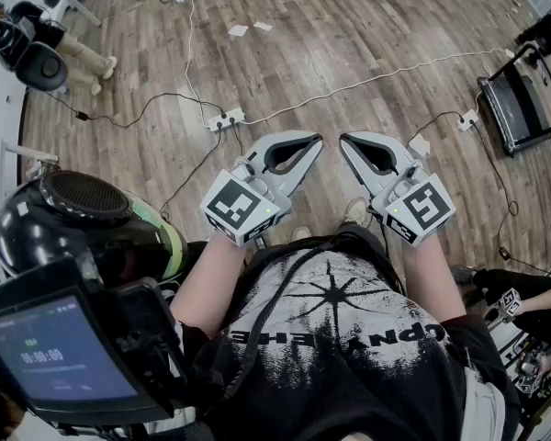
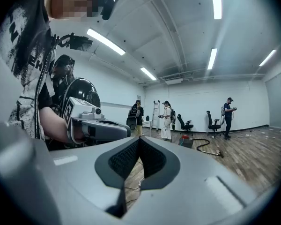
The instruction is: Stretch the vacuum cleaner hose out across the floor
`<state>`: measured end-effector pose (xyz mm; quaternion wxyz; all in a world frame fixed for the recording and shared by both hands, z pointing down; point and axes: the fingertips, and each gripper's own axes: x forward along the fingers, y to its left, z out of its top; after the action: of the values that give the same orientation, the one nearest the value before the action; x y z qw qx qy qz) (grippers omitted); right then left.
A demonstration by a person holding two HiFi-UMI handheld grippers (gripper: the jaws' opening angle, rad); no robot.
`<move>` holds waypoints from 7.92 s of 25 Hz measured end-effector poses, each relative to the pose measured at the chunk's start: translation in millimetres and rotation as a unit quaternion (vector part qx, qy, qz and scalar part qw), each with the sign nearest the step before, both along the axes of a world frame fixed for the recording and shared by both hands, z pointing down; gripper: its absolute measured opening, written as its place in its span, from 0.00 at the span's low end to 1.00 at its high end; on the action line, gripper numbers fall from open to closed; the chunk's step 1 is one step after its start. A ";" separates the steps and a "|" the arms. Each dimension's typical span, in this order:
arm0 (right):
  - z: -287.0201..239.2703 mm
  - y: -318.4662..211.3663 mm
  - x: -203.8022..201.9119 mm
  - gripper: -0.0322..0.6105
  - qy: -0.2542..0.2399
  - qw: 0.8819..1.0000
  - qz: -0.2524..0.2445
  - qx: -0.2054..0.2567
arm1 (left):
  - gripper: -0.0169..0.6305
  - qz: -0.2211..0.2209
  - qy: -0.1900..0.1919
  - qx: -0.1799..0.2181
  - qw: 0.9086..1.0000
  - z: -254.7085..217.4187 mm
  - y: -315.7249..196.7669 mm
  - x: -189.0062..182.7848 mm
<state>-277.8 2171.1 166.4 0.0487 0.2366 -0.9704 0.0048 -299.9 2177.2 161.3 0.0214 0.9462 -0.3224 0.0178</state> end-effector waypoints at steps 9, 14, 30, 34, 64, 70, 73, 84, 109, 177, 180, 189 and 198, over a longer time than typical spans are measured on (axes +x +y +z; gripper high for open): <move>-1.5 3.0 3.1 0.06 0.003 1.000 -0.004 -0.001 | 0.03 0.000 0.001 -0.003 1.000 1.1 2.2 3.5; -0.2 0.9 5.0 0.06 -0.004 1.000 0.002 -0.011 | 0.03 0.002 0.006 -0.007 1.000 1.5 1.0 4.2; 8.9 -42.4 22.2 0.06 -0.018 0.999 0.022 -0.016 | 0.03 -0.008 0.013 -0.012 1.000 11.3 -37.9 13.5; -7.2 -77.6 47.2 0.06 -0.021 1.000 0.020 -0.010 | 0.03 -0.012 0.008 -0.014 1.000 -1.1 -76.6 35.4; 4.8 -374.6 149.8 0.06 -0.011 0.998 0.052 -0.036 | 0.03 0.047 0.018 -0.051 0.997 15.1 -381.7 127.2; -10.2 -459.7 98.9 0.06 -0.018 0.997 0.071 -0.020 | 0.03 0.084 0.003 -0.026 0.996 0.9 -468.0 85.4; -2.0 -488.5 82.4 0.06 -0.016 0.997 0.078 -0.020 | 0.03 0.082 0.001 -0.024 0.996 7.1 -499.0 65.1; 11.8 -583.5 60.2 0.06 0.004 0.997 0.068 -0.037 | 0.03 0.065 0.013 -0.045 0.997 23.2 -595.2 40.7; 21.5 -886.0 173.8 0.06 -0.026 0.997 -0.054 -0.053 | 0.03 -0.029 -0.013 -0.053 0.998 23.7 -887.6 166.3; 24.8 -1672.2 12.6 0.06 -0.017 0.991 -0.112 -0.077 | 0.03 -0.093 -0.007 -0.076 0.993 29.8 -1656.7 2.8; 24.5 -1699.3 -13.6 0.06 -0.010 0.990 -0.123 -0.073 | 0.03 -0.100 -0.001 -0.084 0.991 38.7 -1682.6 -20.1; 7.4 -1823.0 -105.1 0.06 -0.005 0.995 -0.076 -0.063 | 0.03 -0.045 0.005 -0.081 0.996 37.7 -1792.7 -105.8; 3.1 -1918.9 -164.9 0.06 0.016 0.998 -0.032 -0.049 | 0.03 -0.030 -0.008 -0.063 0.998 35.6 -1899.5 -195.0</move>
<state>-442.7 252.2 169.5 0.0755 0.2031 -0.9751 0.0475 -494.9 277.6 196.9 0.0784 0.9327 -0.3490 0.0450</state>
